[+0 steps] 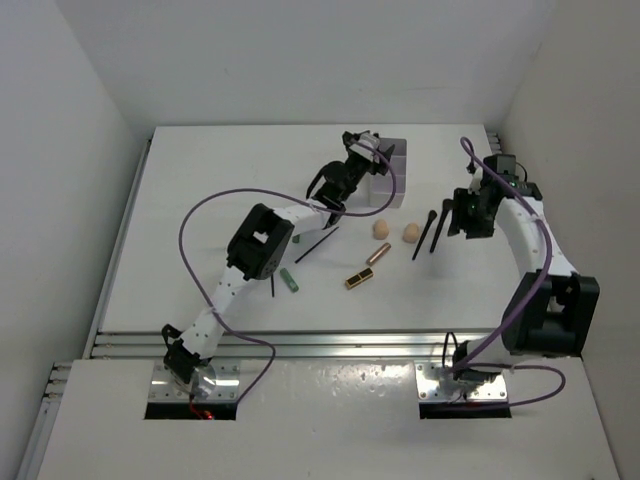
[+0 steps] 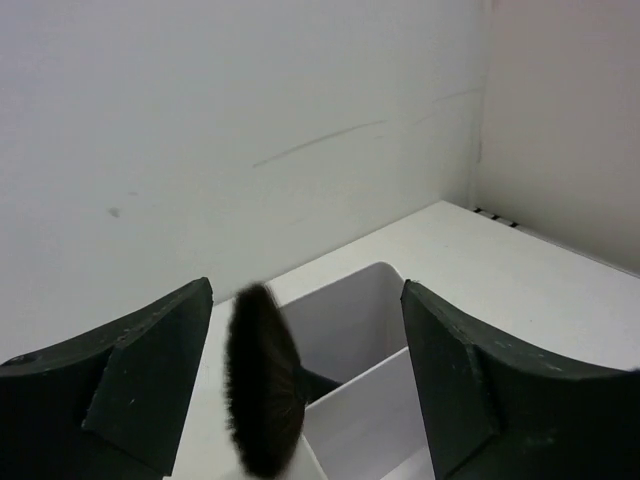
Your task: Organize the makeup
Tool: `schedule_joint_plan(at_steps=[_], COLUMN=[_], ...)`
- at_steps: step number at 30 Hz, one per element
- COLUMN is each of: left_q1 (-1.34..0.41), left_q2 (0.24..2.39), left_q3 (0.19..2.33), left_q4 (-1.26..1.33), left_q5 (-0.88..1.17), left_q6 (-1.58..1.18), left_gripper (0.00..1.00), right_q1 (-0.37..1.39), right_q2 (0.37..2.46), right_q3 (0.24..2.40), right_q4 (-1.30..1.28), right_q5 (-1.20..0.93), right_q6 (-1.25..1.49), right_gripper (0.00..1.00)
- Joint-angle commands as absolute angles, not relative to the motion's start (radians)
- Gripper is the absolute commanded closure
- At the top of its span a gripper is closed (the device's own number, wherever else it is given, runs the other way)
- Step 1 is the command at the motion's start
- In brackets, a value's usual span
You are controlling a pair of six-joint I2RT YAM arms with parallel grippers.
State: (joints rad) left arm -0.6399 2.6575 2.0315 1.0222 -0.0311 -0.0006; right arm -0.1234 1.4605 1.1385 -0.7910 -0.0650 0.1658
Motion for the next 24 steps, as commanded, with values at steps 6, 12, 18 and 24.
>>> schedule_joint_plan(at_steps=[6,12,18,24], left_q1=[-0.575,-0.477,-0.381,-0.327], left_q2=[2.245,2.007,1.801,1.648], left_q3=[1.830,1.639,1.413,1.221], left_q4=[0.944,0.626,0.273,0.245], left_q5=[0.121,0.208,0.258,0.233], left_q6=[-0.043,-0.034,0.077,0.077], left_gripper=[0.16,0.29,0.52,0.53], right_q1=[-0.129,-0.123,-0.120,-0.121], right_q2=[1.644,1.834,1.930,1.991], right_q3=[1.253,1.379,1.416,1.440], right_q4=[-0.723,-0.699,-0.661,-0.635], right_q5=[-0.043,-0.003,-0.002,0.058], right_q6=[0.300,0.327,0.336,0.322], right_gripper=[0.55,0.55,0.56,0.57])
